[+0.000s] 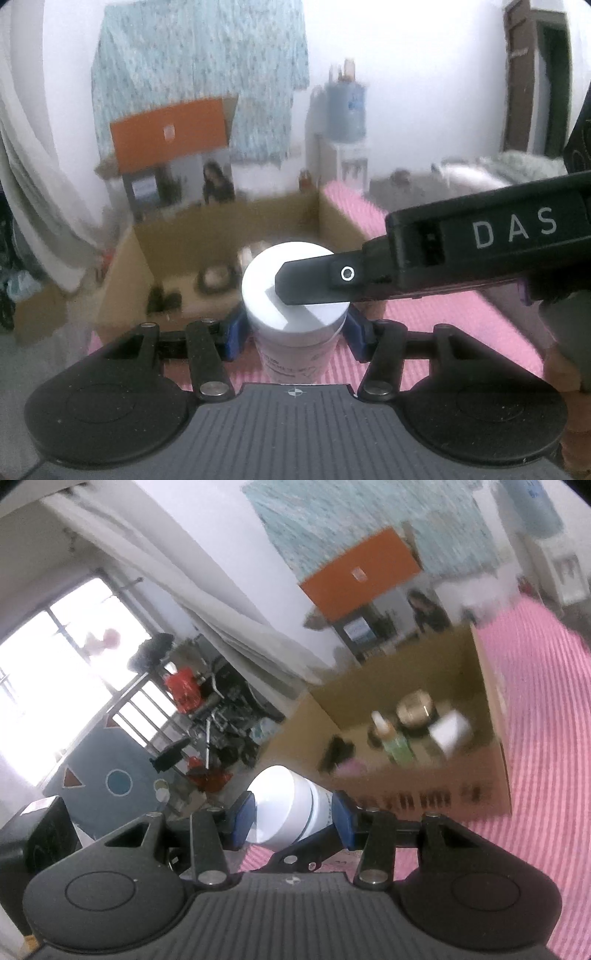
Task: Organize rigid objects
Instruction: 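Carry the white supplement bottle into the box and open the right tool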
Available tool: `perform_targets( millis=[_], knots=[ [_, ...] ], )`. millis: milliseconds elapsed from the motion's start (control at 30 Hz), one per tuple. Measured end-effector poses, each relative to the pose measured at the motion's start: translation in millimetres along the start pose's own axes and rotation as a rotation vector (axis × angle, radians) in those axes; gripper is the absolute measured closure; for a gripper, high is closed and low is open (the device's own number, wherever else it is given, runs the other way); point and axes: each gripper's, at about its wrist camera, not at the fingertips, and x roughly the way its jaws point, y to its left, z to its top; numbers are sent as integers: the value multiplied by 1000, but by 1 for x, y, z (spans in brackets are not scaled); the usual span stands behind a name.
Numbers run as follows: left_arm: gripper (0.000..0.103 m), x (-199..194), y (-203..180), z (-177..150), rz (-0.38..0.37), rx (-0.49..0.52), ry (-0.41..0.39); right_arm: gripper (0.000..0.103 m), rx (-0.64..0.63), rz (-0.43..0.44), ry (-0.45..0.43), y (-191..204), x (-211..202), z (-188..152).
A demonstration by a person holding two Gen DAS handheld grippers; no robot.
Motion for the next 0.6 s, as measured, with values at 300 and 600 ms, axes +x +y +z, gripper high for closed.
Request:
perform_targets(
  millis=[300, 600],
  knots=[
    [50, 20, 13, 62, -50, -38, -76, 54, -117, -12, -63, 19, -7, 70],
    [50, 96, 19, 66, -125, -86, 87, 54, -33, -67, 43, -38, 32, 94]
  ],
)
